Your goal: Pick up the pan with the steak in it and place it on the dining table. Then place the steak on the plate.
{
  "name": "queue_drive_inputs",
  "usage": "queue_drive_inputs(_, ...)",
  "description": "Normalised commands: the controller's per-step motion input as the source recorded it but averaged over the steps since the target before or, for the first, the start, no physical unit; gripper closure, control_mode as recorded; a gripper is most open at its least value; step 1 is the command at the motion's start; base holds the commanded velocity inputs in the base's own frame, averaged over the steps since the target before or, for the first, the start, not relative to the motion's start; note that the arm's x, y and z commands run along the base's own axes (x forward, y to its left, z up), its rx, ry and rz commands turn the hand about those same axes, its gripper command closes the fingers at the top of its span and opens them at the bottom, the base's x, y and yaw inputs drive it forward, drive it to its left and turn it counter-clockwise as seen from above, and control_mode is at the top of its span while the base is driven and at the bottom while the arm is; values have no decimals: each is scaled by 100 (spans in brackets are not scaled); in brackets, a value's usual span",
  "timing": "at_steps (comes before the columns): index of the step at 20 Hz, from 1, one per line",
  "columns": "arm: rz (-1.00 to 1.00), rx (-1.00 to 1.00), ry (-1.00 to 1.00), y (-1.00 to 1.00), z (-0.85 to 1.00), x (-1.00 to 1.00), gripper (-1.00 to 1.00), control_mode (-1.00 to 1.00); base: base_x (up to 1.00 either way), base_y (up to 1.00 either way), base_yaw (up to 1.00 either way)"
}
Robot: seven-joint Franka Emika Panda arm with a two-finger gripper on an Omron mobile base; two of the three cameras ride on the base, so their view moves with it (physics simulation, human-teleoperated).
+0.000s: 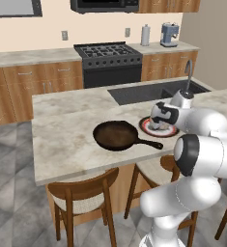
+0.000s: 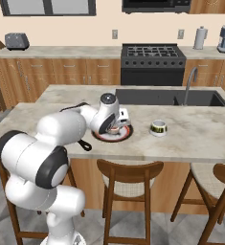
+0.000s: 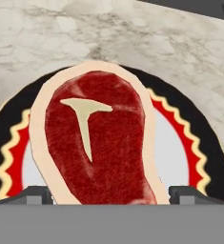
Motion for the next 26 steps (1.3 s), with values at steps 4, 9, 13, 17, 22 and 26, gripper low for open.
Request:
queue_drive_inputs(4,0,0,-2,0,-1,0,-100,-100,0,0,0)
queue_drive_inputs(9,-2,3,0,-2,21,1,-100,-100,0,0,0)
queue_drive_inputs(13,-3,6,0,-2,44,10,-100,-100,0,0,0)
queue_drive_inputs(17,-4,2,6,-2,22,5,-100,-100,0,0,0)
queue_drive_inputs(22,-1,0,3,-6,-4,-2,100,-100,0,0,0)
queue_drive_inputs(26,0,1,0,-1,5,0,100,-100,0,0,0)
